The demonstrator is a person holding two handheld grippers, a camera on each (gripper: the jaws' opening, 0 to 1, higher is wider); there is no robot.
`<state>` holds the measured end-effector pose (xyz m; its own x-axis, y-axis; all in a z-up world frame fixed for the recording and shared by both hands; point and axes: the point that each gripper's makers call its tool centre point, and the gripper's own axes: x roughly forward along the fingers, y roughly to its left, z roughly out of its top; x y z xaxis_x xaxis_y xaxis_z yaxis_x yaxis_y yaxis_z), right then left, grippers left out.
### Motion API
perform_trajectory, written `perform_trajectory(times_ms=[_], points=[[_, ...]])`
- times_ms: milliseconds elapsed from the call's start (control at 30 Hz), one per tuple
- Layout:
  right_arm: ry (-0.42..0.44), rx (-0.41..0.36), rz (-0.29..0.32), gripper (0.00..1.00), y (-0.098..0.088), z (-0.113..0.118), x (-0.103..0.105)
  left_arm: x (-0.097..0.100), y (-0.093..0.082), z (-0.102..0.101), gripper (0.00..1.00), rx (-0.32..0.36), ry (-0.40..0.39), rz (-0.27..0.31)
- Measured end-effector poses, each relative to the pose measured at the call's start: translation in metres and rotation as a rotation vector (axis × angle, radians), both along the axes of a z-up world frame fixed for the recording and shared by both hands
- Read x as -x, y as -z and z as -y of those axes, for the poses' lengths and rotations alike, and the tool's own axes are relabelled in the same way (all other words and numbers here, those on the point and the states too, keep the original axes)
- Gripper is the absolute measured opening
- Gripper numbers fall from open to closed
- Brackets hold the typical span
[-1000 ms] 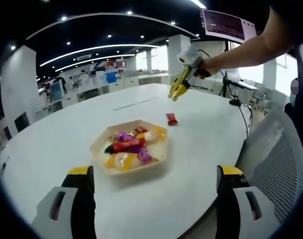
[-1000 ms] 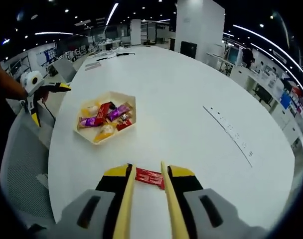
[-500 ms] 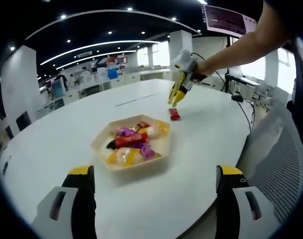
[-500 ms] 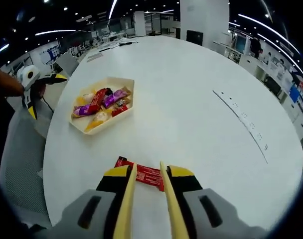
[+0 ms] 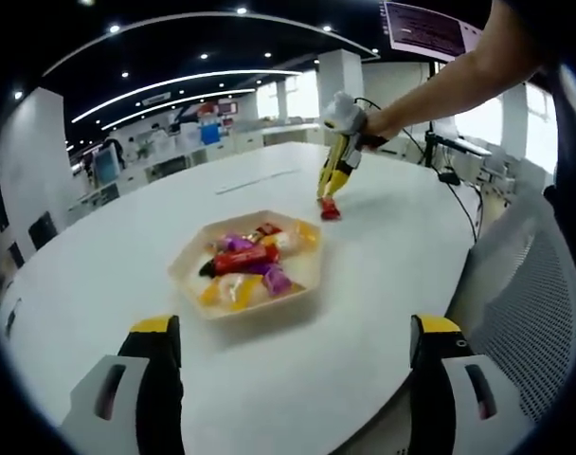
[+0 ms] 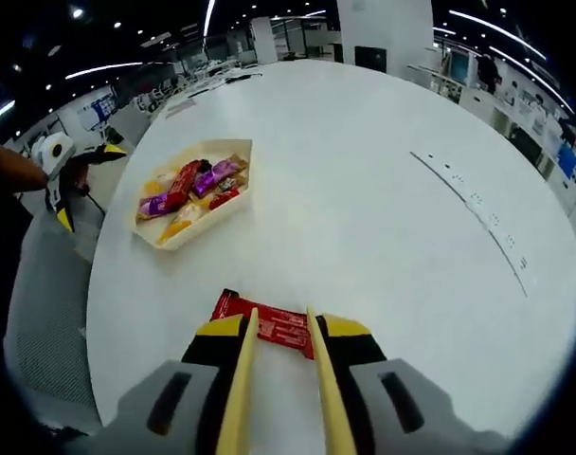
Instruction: Place the target food into the container with the food tongs after gripping and lifting it, then release it inside without dropping or visibly crushing the food.
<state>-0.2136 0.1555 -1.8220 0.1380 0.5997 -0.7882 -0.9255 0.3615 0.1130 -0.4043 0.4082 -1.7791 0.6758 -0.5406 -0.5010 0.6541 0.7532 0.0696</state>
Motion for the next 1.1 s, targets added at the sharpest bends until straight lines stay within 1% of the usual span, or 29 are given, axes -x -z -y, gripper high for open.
perform_trajectory(times_ms=[100, 200, 333, 400, 467, 500, 533, 733, 867, 900, 933, 967, 1000, 1033, 1100], points=[[0.004, 0.002, -0.009, 0.29, -0.002, 0.005, 0.004, 0.0, 0.0, -0.001, 0.97, 0.001, -0.006, 0.002], [-0.012, 0.011, -0.026, 0.29, -0.003, 0.007, 0.016, 0.001, -0.001, 0.001, 0.97, 0.001, 0.005, 0.004], [-0.056, 0.034, -0.009, 0.28, -0.004, 0.007, 0.028, 0.001, -0.001, 0.002, 0.97, 0.003, 0.01, 0.004], [-0.08, 0.049, 0.063, 0.28, -0.009, 0.007, 0.021, 0.001, 0.0, 0.002, 0.97, 0.004, 0.011, 0.003], [-0.051, 0.028, 0.057, 0.28, -0.013, 0.005, 0.015, 0.002, -0.001, 0.002, 0.97, 0.004, 0.015, 0.006], [-0.047, 0.021, 0.066, 0.28, -0.015, 0.004, 0.012, 0.002, -0.001, 0.003, 0.97, 0.002, 0.016, 0.006], [-0.032, 0.02, 0.051, 0.28, -0.015, 0.004, 0.008, 0.002, -0.001, 0.002, 0.96, 0.001, 0.016, 0.007], [0.013, 0.018, 0.027, 0.28, -0.007, 0.002, -0.004, 0.001, -0.001, -0.001, 0.96, -0.003, 0.001, 0.008], [-0.001, 0.026, 0.013, 0.28, -0.001, 0.0, -0.001, 0.001, 0.0, -0.001, 0.96, -0.01, 0.002, 0.005], [-0.017, 0.061, 0.009, 0.28, 0.005, 0.004, 0.001, 0.001, 0.001, -0.001, 0.96, -0.013, 0.004, 0.003], [-0.022, 0.076, 0.005, 0.28, 0.008, 0.008, 0.003, 0.001, 0.001, -0.001, 0.96, -0.014, 0.004, 0.002], [0.001, 0.032, 0.004, 0.28, 0.002, 0.006, 0.002, 0.001, 0.001, -0.001, 0.96, -0.016, 0.003, 0.004], [0.014, 0.044, -0.017, 0.28, 0.004, 0.009, 0.004, 0.001, 0.001, -0.002, 0.95, -0.016, 0.001, 0.005], [0.002, 0.043, -0.007, 0.28, 0.003, 0.011, 0.006, 0.0, 0.001, -0.002, 0.95, -0.014, -0.002, 0.004], [-0.001, 0.047, -0.016, 0.28, 0.003, 0.013, 0.012, 0.0, 0.0, -0.002, 0.95, -0.013, -0.003, 0.006]])
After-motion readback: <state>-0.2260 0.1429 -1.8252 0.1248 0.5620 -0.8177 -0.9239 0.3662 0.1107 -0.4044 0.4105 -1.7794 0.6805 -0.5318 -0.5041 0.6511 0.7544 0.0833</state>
